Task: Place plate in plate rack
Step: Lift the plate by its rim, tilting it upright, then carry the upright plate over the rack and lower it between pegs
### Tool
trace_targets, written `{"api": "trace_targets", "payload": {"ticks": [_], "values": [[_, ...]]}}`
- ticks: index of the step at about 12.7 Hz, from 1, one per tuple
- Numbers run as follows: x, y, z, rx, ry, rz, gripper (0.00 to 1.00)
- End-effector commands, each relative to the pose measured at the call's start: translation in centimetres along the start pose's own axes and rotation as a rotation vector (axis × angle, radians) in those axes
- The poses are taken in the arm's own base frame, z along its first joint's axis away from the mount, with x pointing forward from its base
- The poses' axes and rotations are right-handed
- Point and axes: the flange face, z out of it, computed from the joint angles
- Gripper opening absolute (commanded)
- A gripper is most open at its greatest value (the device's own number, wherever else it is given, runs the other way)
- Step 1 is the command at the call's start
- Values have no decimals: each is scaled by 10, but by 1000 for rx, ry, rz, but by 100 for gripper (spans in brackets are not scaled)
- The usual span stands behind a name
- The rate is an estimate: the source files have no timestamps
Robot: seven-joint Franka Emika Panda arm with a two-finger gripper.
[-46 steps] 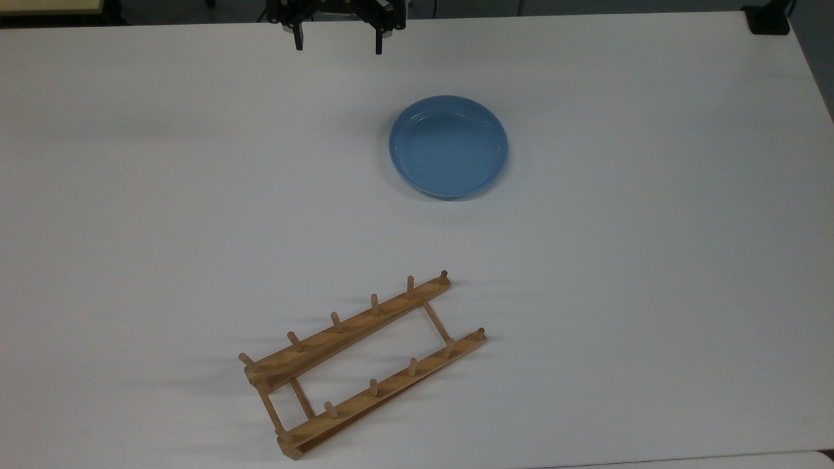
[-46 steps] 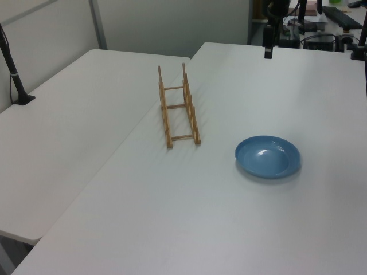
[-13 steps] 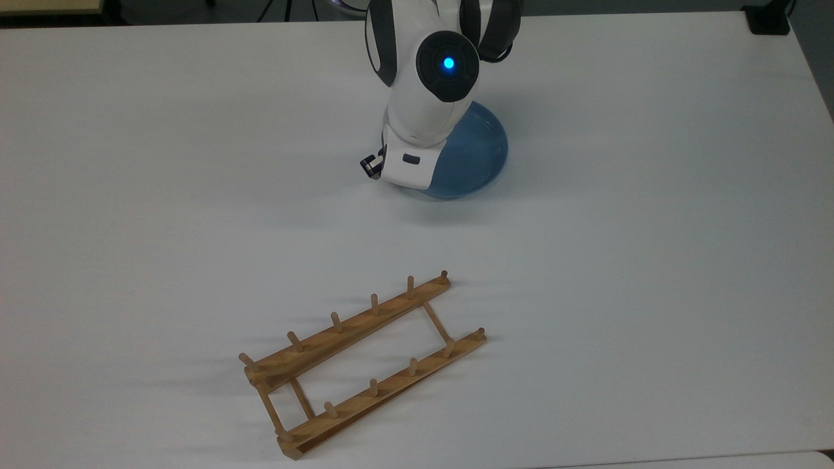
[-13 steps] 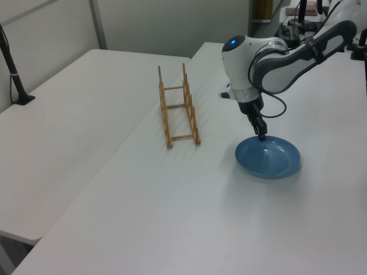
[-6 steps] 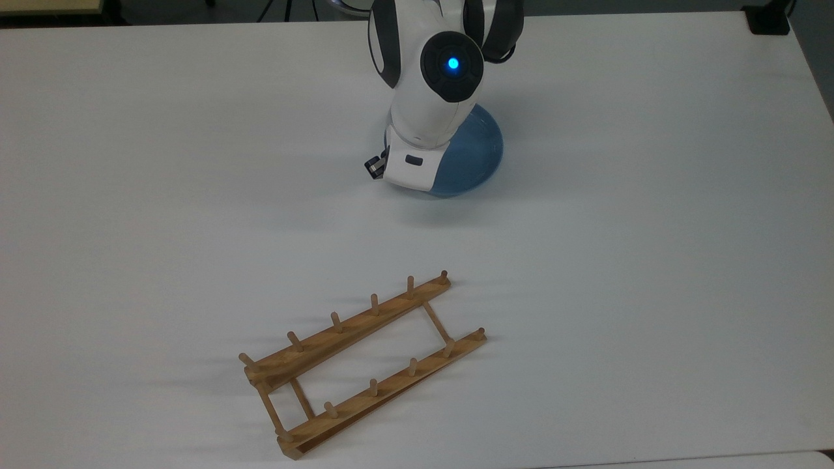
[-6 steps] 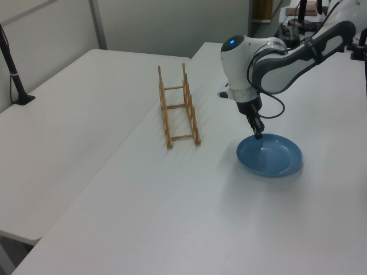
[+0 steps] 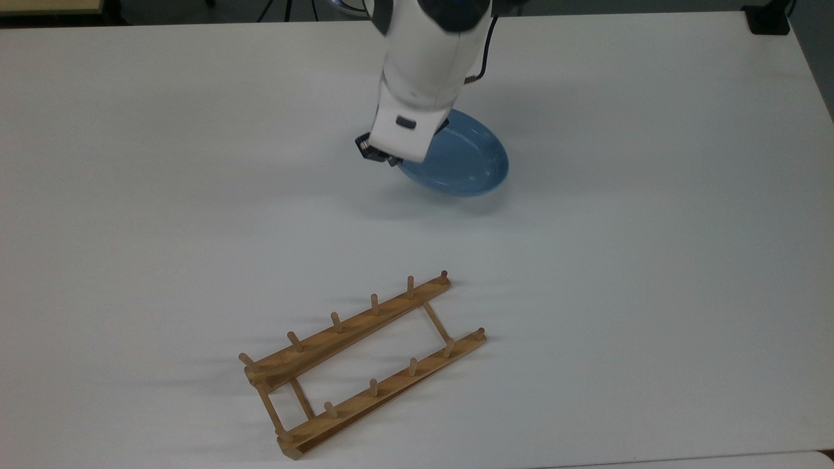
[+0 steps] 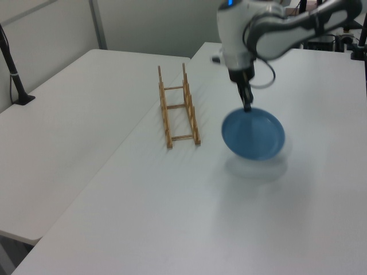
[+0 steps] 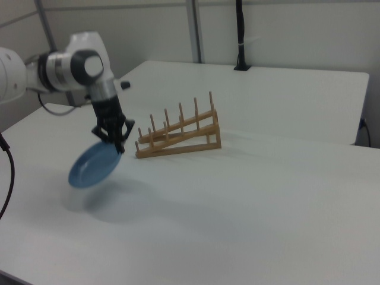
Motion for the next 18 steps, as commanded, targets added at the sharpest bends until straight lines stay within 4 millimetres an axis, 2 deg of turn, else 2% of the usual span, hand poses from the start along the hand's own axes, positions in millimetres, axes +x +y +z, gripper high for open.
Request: {"api": "trace_targets", "payload": {"ticks": [1, 3, 6, 8, 11, 14, 17, 18], "values": [[-12, 30, -78, -10, 112, 134, 0], [-18, 51, -105, -27, 178, 234, 0], [-16, 74, -142, -64, 365, 418, 0], [-15, 89, -153, -113, 466, 561, 0], [-12, 96, -164, -202, 575, 718, 0], [-3, 95, -163, -321, 683, 889, 0], [14, 89, -146, -432, 746, 953, 0], [23, 84, -135, -470, 750, 943, 0]]}}
